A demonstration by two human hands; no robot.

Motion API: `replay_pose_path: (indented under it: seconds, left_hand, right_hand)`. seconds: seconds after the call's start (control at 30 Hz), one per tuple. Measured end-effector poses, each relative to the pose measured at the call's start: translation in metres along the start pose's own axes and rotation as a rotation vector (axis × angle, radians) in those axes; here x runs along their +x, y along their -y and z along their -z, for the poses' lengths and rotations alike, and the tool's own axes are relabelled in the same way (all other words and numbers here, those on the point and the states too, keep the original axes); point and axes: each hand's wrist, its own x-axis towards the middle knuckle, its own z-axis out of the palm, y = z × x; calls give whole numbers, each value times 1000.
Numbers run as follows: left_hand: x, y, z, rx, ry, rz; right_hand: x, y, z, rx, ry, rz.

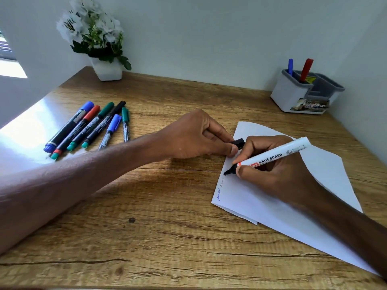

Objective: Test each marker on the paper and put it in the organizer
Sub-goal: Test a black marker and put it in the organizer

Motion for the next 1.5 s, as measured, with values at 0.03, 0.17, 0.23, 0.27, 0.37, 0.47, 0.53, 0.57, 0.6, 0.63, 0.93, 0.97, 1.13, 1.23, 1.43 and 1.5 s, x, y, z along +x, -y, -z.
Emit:
replay_pose_path:
  seconds: [0.03, 0.17, 0.23, 0.27, 0.37, 0.47, 0.53, 0.57, 0.6, 0.63, 0.93, 0.97, 1.13, 1.23, 1.43, 1.5]
  left_hand:
    - [0, 0, 0, 0, 1, -1]
    - [1, 0, 0, 8, 3, 4]
    - [1, 0, 0, 14, 3, 3]
    - [0, 0, 0, 14, 1, 3]
    - [1, 0, 0, 6, 2, 6]
    - [1, 0, 0, 1, -8, 7]
    - [1, 0, 0, -3, -9, 3]
    - [1, 0, 0, -3, -10, 2]
    - [1, 0, 0, -4, -9, 3]
    - [1, 0, 0, -5, -7, 4]
    - [1, 1, 1, 5, 4, -2]
    - [1, 1, 1, 6, 7, 0]
    - [0, 0, 2, -31, -4, 21]
    - [0, 0, 3, -33, -7, 26]
    - [1, 1, 4, -29, -11, 45]
    - [1, 1, 5, -26, -12, 45]
  right_hand:
    - [0, 0, 0, -5, -2, 2]
    - [0, -1, 0, -7, -16, -13]
    - [-1, -1, 0, -4, -26, -20]
    - [-1, -1, 0, -5, -29, -21]
    - [0, 0, -1, -15, -29, -20]
    - [1, 0, -1, -10, -38, -26]
    - [1, 1, -2, 7, -45, -31]
    - [1, 1, -2, 18, -47, -36]
    - [1, 1, -2, 26, -47, -39]
    - [0, 2, -2, 29, -48, -42]
    - [2, 2, -2, 21, -78, -63]
    - [2, 2, -1, 22, -79, -65]
    - [2, 0, -1, -3, -85, -97]
    - [2, 3, -2, 19, -99, -109]
    - [2, 3, -2, 34, -115, -130]
    - [2, 1, -2, 44, -127, -149]
